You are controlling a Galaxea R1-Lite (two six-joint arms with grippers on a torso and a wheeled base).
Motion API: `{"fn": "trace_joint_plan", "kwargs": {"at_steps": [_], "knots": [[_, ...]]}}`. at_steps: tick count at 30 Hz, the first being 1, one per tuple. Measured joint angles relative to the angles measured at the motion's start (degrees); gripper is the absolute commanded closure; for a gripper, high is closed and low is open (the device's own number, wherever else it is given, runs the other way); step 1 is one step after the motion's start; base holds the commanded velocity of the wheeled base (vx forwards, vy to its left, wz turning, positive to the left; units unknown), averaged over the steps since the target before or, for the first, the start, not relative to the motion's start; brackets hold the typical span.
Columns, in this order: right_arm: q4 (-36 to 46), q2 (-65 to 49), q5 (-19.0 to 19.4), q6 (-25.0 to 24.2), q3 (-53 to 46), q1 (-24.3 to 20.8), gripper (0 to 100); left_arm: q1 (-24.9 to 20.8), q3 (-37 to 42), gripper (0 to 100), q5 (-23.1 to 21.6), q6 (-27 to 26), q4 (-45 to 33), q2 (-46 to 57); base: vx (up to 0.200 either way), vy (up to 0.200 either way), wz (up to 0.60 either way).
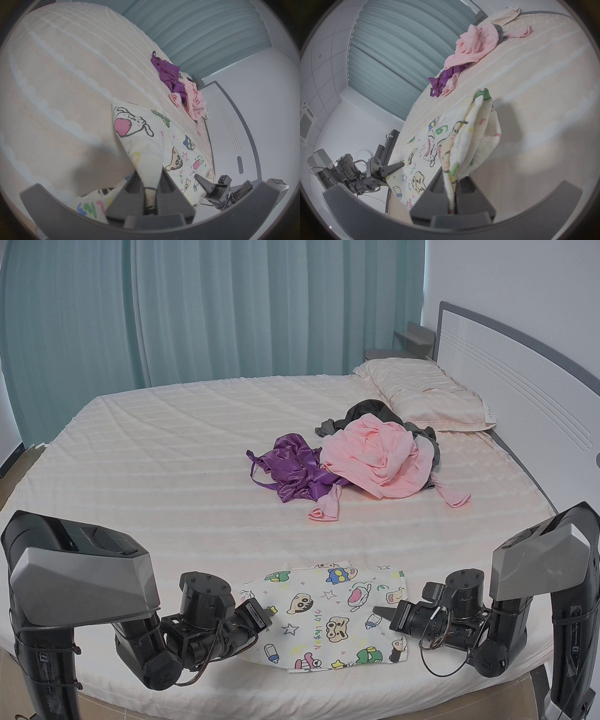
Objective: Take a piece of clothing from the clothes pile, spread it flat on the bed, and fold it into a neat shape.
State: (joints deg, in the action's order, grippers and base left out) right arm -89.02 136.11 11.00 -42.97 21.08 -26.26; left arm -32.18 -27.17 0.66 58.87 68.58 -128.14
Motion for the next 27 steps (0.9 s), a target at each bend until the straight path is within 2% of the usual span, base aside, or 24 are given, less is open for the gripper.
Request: {"fn": "trace_joint_plan", "kwargs": {"at_steps": [10,11,13,14,22,27], "knots": [[0.0,0.2,-2.1,0.0,0.7,0.0,100,-0.1,-0.1,100,2.4,0.3,0.0,-0.2,0.000,0.000,0.00],[0.0,0.2,-2.2,0.0,0.7,0.0,100,-0.1,0.0,0,2.9,0.6,0.1,-0.2,0.000,0.000,0.00],[0.0,0.2,-2.6,0.0,0.8,0.0,100,-0.1,0.3,0,3.8,1.3,0.8,-0.2,0.000,0.000,0.00],[0.1,0.2,-3.1,0.0,0.7,0.2,0,0.0,0.7,0,4.3,1.5,1.2,-0.2,0.000,0.000,0.00],[0.1,-1.0,-3.3,0.9,-1.4,0.9,0,0.4,3.0,0,5.6,1.8,4.0,-0.4,0.000,0.000,0.00],[0.1,-3.2,-0.6,4.5,-4.8,3.8,0,1.4,4.4,0,6.0,1.9,6.0,-0.5,0.000,0.000,0.00]]}}
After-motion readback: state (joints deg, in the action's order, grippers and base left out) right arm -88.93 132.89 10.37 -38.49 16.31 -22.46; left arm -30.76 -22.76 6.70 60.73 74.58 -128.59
